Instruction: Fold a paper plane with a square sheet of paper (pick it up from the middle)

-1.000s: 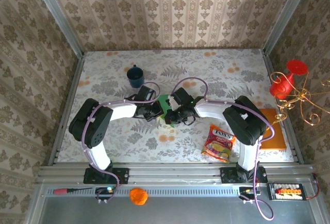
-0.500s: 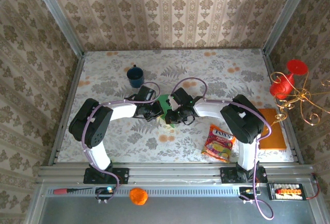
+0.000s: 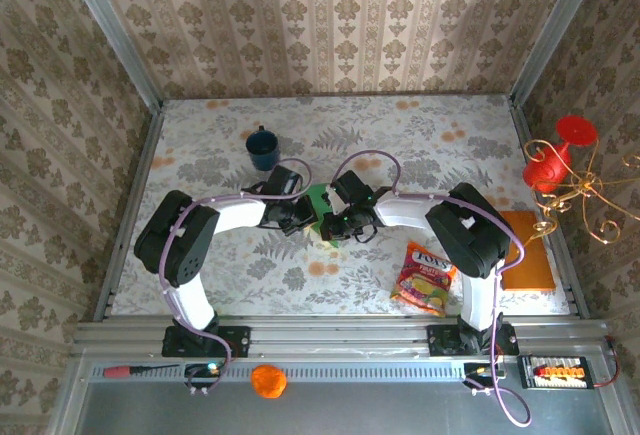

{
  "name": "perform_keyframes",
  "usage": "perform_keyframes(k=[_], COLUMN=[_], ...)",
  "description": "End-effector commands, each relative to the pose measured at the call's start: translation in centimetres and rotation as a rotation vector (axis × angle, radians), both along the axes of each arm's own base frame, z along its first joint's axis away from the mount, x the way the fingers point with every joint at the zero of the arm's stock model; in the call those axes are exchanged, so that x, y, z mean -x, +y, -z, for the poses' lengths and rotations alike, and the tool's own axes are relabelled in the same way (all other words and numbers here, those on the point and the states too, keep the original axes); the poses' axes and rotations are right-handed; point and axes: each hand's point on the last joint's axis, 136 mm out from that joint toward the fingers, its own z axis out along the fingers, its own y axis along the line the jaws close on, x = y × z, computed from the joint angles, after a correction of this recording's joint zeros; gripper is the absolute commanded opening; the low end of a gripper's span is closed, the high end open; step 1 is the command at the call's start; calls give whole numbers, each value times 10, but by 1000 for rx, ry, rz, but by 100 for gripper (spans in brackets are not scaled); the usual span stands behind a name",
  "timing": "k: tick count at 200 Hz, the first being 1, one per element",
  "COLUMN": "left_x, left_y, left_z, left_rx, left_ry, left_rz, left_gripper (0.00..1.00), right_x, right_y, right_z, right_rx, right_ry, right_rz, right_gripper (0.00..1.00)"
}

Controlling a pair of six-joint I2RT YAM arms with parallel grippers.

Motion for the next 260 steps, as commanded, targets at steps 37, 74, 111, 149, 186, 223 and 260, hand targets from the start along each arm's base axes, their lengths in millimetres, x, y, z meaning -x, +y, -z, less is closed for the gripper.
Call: perform_keyframes(k=[37, 74, 111, 149, 186, 223, 260], left_x=[24, 26, 27, 26, 23, 18, 16], left_y=[34, 38, 42, 41, 36, 30, 26], left_z=[40, 43, 45, 46, 42, 36, 34], left_rx=[-191, -217, -243, -240, -223, -200, -189], left_ry=[123, 135, 144, 145, 131, 109, 98], left_rz=[5, 6, 11, 15, 23, 35, 41], left_gripper=[5, 5, 5, 5, 4, 5, 5], right_x=[22, 37, 47, 63, 65, 39, 10], right_y=[-29, -37, -46, -57, -60, -43, -27], right_z=[28, 31, 31, 32, 13, -27, -23], right_rx=[88, 95, 91, 83, 30, -72, -80], right_ry=[87, 124, 146, 169, 133, 12, 5], right_rz=[-19, -34, -34, -29, -1, 34, 107], right_gripper=[2, 2, 2, 3, 4, 6, 5])
